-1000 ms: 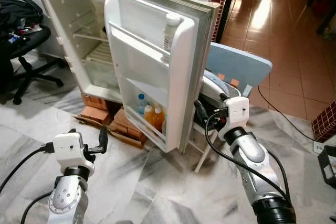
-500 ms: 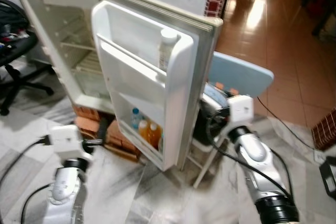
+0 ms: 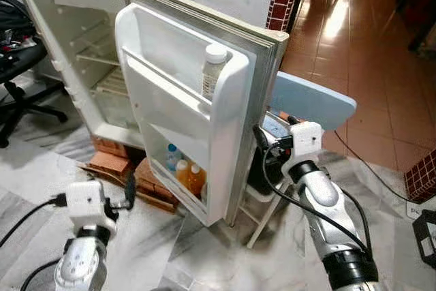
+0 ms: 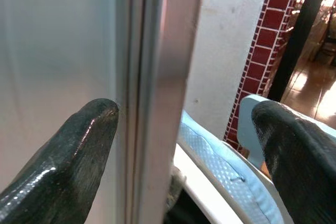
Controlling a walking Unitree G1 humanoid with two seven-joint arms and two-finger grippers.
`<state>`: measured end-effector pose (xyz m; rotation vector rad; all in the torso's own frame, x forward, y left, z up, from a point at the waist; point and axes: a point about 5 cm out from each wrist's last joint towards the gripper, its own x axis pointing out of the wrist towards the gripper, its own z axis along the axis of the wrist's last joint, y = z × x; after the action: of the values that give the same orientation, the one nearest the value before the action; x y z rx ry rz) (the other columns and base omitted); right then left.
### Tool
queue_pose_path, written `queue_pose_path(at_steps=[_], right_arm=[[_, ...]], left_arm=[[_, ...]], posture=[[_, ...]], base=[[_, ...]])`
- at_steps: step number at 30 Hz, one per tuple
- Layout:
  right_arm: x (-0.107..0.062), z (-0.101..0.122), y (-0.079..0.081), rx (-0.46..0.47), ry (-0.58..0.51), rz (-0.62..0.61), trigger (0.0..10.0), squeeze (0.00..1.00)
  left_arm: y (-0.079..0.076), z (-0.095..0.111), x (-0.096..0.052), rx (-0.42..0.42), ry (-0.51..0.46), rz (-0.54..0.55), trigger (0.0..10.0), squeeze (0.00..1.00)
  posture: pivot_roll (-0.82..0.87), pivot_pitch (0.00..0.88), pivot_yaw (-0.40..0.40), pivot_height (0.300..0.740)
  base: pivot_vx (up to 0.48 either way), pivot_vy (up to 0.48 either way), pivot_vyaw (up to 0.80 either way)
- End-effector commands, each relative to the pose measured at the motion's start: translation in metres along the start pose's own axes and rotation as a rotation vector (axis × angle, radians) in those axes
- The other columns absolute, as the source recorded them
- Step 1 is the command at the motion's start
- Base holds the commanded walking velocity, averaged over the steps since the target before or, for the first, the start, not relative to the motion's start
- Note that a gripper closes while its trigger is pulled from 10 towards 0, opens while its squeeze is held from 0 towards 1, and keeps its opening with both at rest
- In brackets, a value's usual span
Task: Restocking fridge
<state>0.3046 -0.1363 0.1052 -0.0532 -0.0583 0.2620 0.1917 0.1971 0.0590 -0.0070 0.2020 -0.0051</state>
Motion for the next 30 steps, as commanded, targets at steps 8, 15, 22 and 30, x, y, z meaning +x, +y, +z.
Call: queue_pose_path(at_steps=[8, 15, 22, 30], right_arm=[[0.031, 0.006, -0.004, 0.083, 0.068, -0.093, 10.0, 0.00], [0.066, 0.046, 0.016, 0.207, -0.001, -0.020, 10.0, 0.00], [0.041, 0.081, 0.063, 0.531, -0.149, 0.552, 10.0, 0.00], [-0.013, 0.080, 0.071, 0.681, -0.078, 0.980, 10.0, 0.00]], left_arm=[[-0.009, -0.009, -0.006, 0.024, 0.053, -0.063, 10.0, 0.00], [-0.010, -0.008, -0.004, 0.033, 0.060, -0.074, 10.0, 0.00], [-0.011, -0.009, -0.002, 0.033, 0.065, -0.088, 10.0, 0.00], [-0.012, -0.011, -0.002, 0.048, 0.077, -0.113, 10.0, 0.00]], posture=[[0.09, 0.001, -0.037, 0.740], [0.09, 0.000, -0.040, 0.740], [0.09, 0.000, -0.042, 0.740], [0.08, 0.000, -0.033, 0.740]], base=[[0.000, 0.000, 0.00], [0.000, 0.000, 0.00], [0.000, 0.000, 0.00], [0.000, 0.000, 0.00]])
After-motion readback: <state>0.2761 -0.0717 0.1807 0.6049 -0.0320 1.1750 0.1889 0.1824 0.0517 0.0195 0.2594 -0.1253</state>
